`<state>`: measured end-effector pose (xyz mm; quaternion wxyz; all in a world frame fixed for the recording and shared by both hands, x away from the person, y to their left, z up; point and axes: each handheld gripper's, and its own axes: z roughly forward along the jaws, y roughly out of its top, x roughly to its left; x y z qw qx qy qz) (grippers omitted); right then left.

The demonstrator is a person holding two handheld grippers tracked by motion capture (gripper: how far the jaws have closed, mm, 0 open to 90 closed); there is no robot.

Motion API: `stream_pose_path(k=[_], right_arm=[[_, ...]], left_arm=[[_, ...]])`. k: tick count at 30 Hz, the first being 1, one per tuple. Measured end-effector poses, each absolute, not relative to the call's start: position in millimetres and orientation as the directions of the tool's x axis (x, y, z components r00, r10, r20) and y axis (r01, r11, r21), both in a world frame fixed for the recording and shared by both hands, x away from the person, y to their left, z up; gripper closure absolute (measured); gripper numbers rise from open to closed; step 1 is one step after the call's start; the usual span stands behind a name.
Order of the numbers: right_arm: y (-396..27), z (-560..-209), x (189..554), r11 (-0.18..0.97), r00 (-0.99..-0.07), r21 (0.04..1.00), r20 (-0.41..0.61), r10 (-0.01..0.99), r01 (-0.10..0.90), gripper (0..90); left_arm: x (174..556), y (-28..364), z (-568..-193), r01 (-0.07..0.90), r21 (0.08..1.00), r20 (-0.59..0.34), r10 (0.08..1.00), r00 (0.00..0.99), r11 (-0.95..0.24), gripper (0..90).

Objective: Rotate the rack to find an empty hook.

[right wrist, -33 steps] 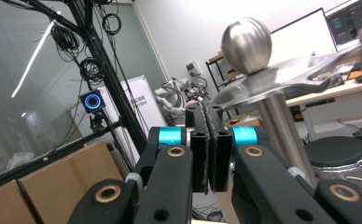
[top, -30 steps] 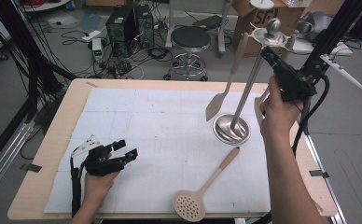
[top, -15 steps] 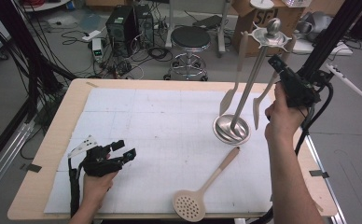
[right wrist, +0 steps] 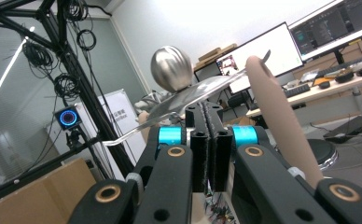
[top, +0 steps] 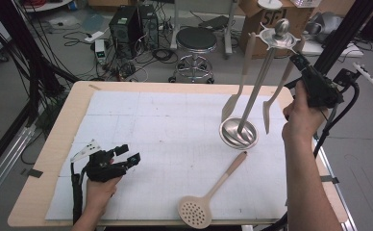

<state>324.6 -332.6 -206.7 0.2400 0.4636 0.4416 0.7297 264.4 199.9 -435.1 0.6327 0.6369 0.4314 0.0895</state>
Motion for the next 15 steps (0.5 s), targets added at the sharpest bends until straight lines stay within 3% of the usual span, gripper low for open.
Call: stream_pose_path(k=[15], right_arm=[[-314.6, -201.8, 320.0, -0.413, -0.478, 0.91, 0.375, 0.795, 0.028, 89.8]], left_arm=[[264.6, 200.3, -435.1, 0.436, 0.884, -0.429, 0.664, 0.613, 0.17, 23.5]])
